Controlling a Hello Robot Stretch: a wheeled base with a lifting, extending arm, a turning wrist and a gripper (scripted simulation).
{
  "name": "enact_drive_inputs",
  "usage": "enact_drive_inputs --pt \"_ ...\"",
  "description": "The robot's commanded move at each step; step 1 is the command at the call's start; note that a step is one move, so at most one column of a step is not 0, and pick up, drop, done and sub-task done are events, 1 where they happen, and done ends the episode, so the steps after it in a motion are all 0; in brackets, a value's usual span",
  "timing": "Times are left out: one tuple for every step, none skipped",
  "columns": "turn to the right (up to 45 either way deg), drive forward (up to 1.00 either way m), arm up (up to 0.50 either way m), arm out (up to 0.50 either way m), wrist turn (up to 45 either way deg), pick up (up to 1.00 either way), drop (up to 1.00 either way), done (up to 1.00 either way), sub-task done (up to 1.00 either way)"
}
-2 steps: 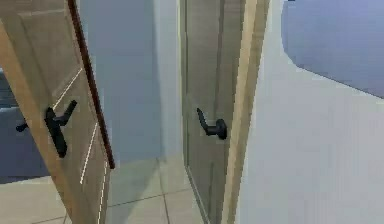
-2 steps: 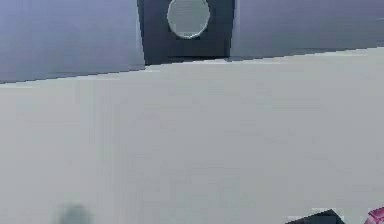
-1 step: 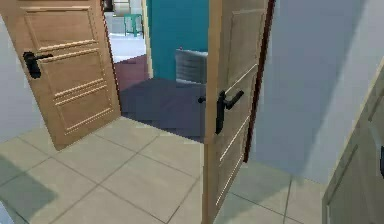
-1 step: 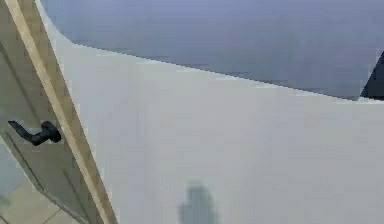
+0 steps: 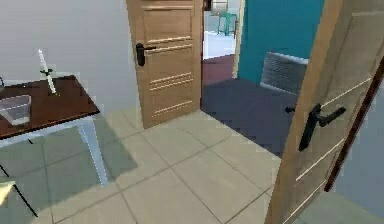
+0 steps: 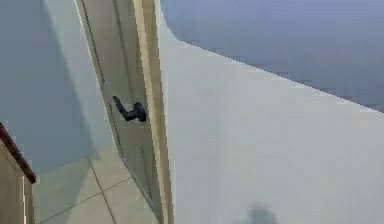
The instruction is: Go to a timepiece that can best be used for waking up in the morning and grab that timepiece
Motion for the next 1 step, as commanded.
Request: enact_drive_inputs --pt "0.0 0.35 0.00 0.00 0.0 0.00 0.00 0.00 0.00"
